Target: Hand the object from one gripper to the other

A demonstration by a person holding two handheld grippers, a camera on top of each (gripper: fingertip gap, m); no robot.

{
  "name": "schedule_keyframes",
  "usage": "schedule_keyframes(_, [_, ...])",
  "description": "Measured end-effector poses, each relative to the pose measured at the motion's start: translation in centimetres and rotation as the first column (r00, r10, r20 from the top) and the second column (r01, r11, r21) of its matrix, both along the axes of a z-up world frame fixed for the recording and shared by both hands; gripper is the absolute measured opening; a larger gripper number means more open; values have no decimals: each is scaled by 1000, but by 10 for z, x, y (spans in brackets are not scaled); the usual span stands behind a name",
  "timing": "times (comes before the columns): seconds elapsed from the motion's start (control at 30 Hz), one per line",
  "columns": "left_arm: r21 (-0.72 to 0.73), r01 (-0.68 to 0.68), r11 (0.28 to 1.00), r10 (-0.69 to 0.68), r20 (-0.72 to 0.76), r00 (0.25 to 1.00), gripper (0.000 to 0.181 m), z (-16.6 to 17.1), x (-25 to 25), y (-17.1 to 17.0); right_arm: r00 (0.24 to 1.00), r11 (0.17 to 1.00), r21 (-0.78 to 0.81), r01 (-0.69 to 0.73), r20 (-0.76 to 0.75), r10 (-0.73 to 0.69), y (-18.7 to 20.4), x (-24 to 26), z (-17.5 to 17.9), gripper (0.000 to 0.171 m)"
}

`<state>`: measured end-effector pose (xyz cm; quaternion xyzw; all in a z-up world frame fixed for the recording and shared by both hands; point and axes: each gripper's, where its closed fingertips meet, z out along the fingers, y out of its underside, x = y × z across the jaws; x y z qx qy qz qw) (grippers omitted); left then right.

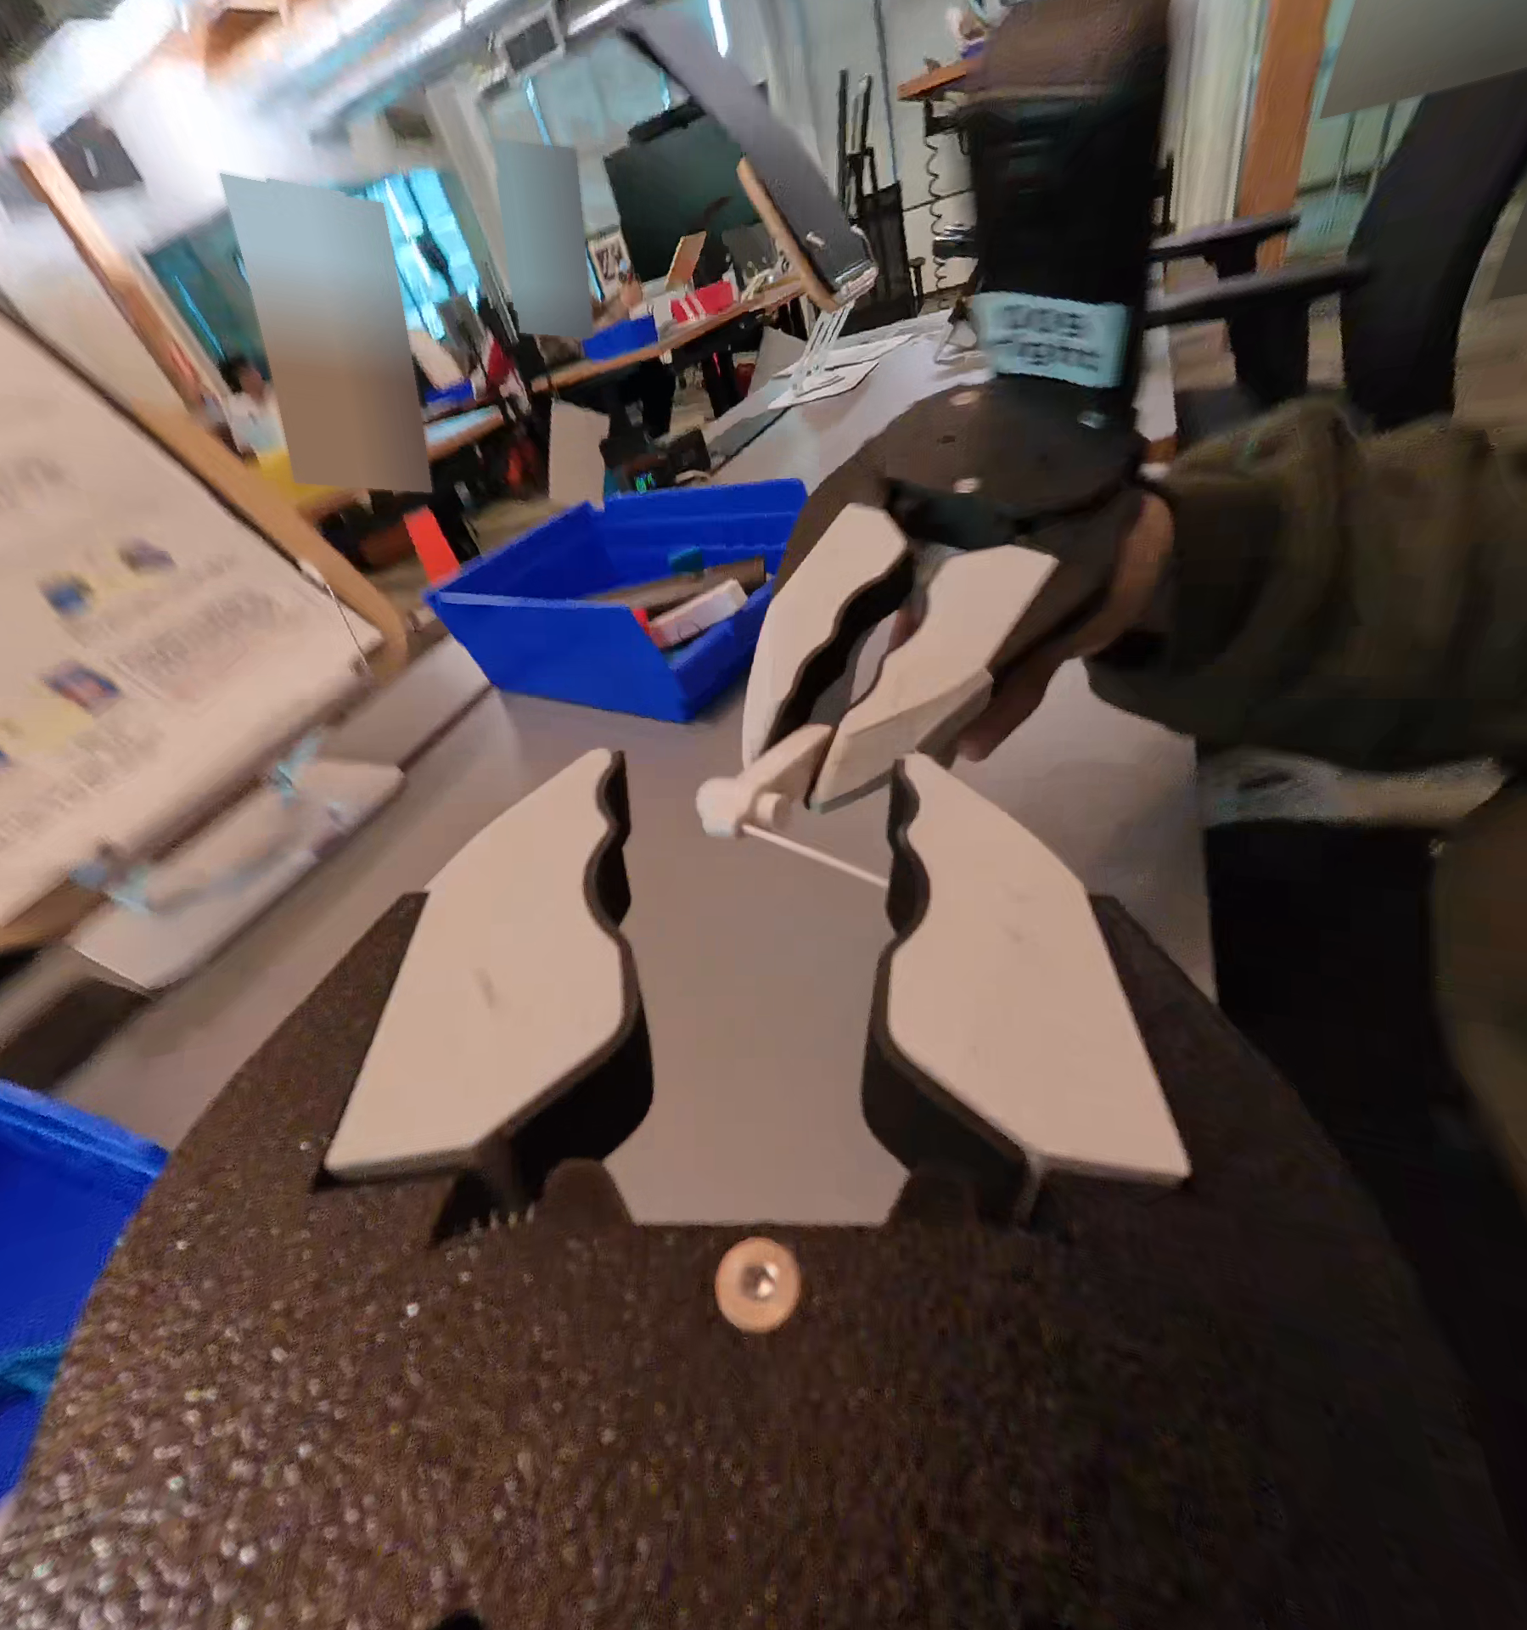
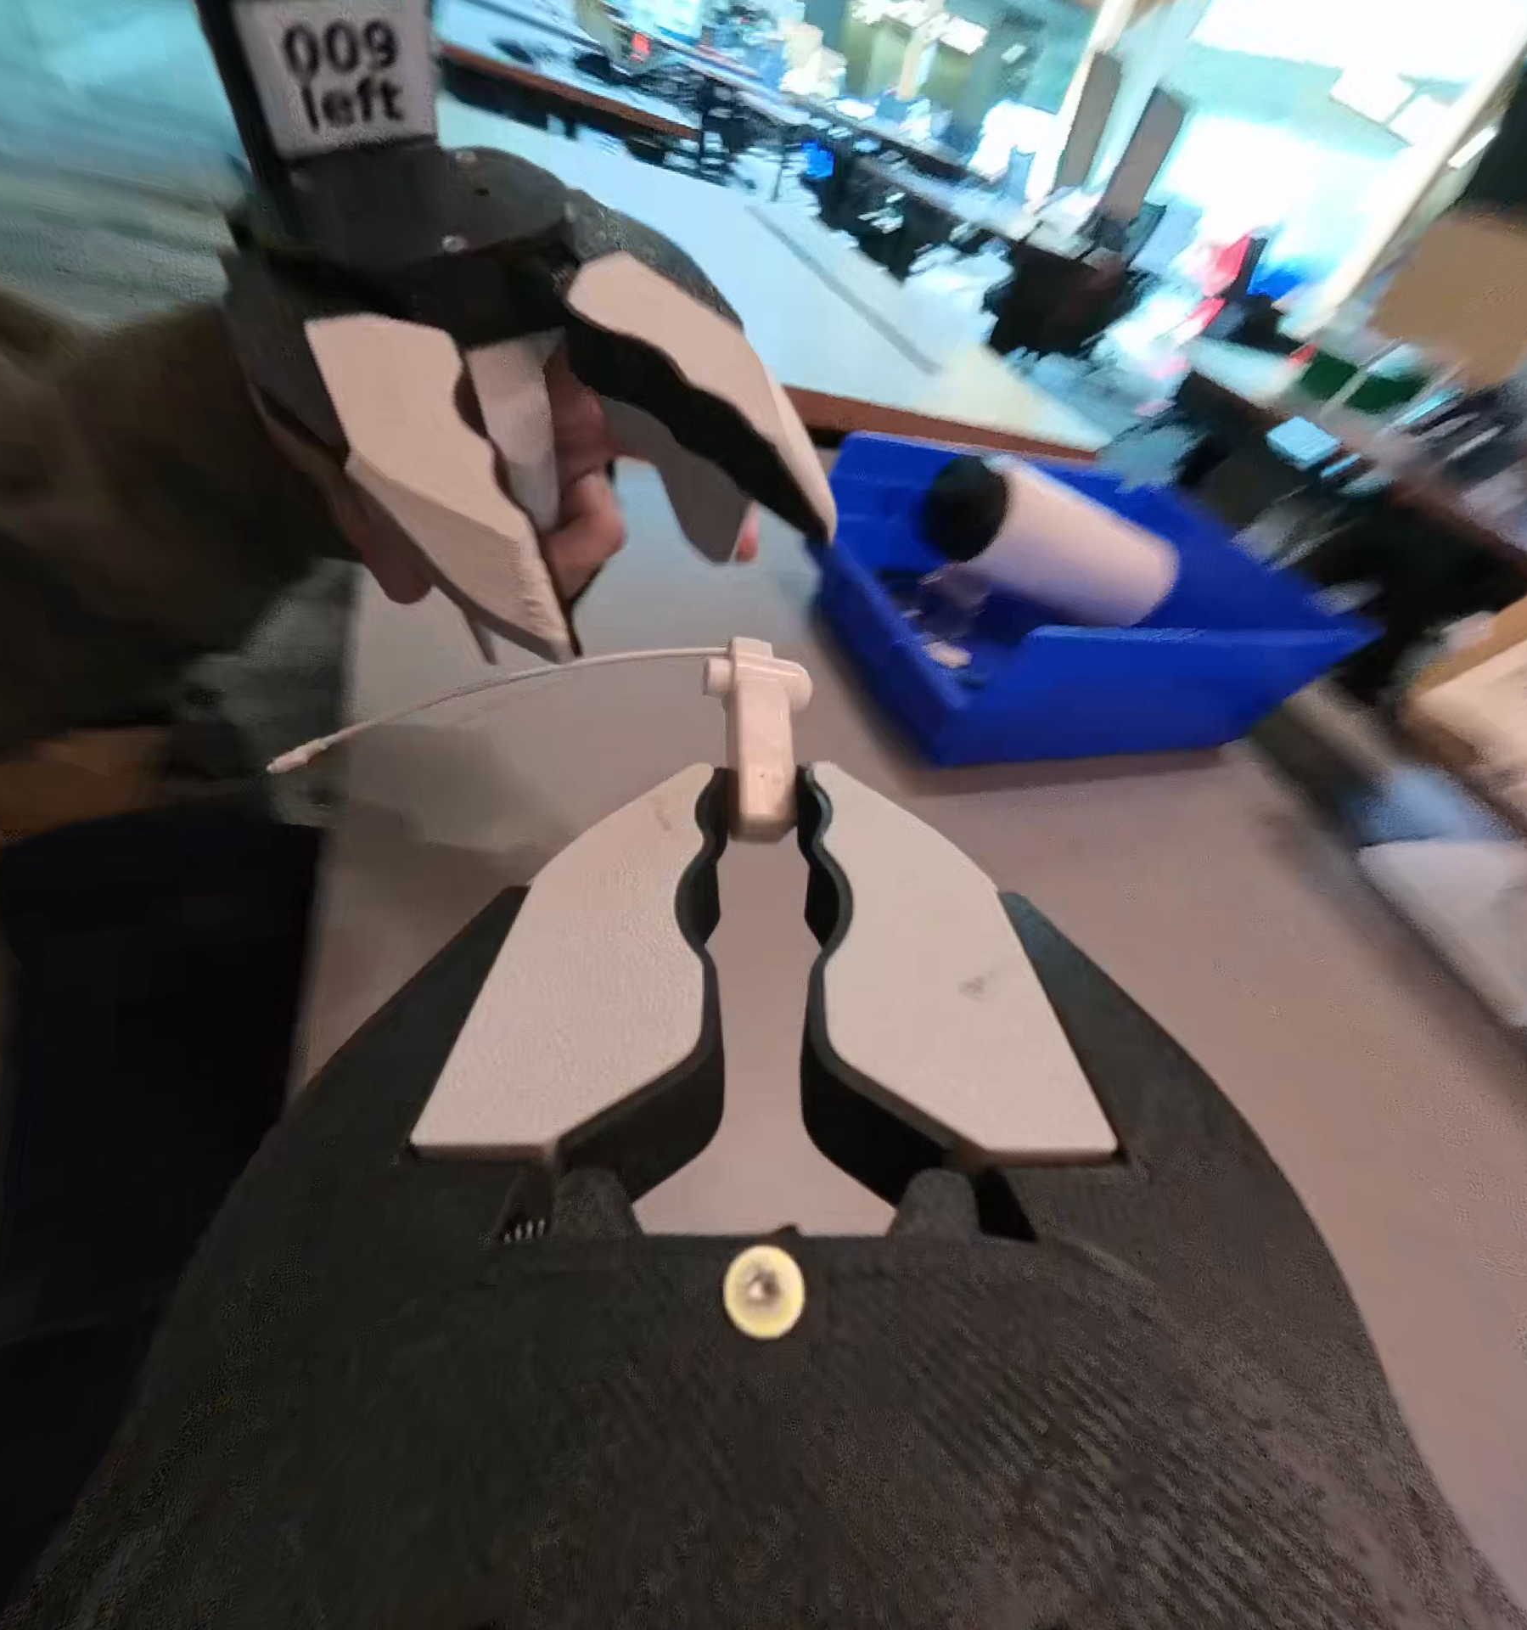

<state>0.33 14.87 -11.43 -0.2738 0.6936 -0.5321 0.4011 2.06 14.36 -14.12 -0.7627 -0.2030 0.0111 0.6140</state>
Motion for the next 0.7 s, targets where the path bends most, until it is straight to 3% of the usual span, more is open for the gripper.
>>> schedule_keyframes(0.07, [86, 34, 996, -41, 84, 996, 57, 6, -10, -4, 978, 996, -60, -61, -205, 47, -6, 0, -1, 15])
schedule_keyframes(0.17, [94, 81, 992, -93, 129, 987, 56, 13, -21, -5, 888, 979, -91, -182, -442, 124, -17, -3, 4, 15])
schedule_keyframes(0.3, [130, 86, 988, -107, 164, 981, 36, 10, -22, -5, 760, 936, -91, -339, -613, 216, -29, -16, 7, 14])
schedule_keyframes(0.43, [240, 138, 961, -166, 98, 981, 34, -11, -20, -22, 638, 880, -75, -469, -717, 279, -34, -35, 8, 15])
schedule_keyframes(0.5, [255, 150, 955, -179, 98, 979, 27, -14, -19, -28, 630, 872, -93, -481, -728, 270, -33, -39, 4, 15])
schedule_keyframes(0.53, [264, 153, 952, -182, 88, 979, 14, -17, -18, -29, 625, 866, -90, -492, -729, 279, -34, -40, 4, 15])
schedule_keyframes(0.6, [286, 147, 947, -173, 67, 983, 13, -21, -16, -28, 633, 878, -78, -471, -723, 275, -32, -38, 4, 15])
schedule_keyframes(0.67, [274, 138, 952, -156, 43, 987, 13, -22, -14, -26, 673, 893, -89, -441, -691, 264, -29, -35, 2, 16])
schedule_keyframes(0.7, [242, 130, 962, -141, 27, 990, 13, -21, -12, -24, 721, 908, -102, -407, -646, 250, -27, -32, -1, 24])
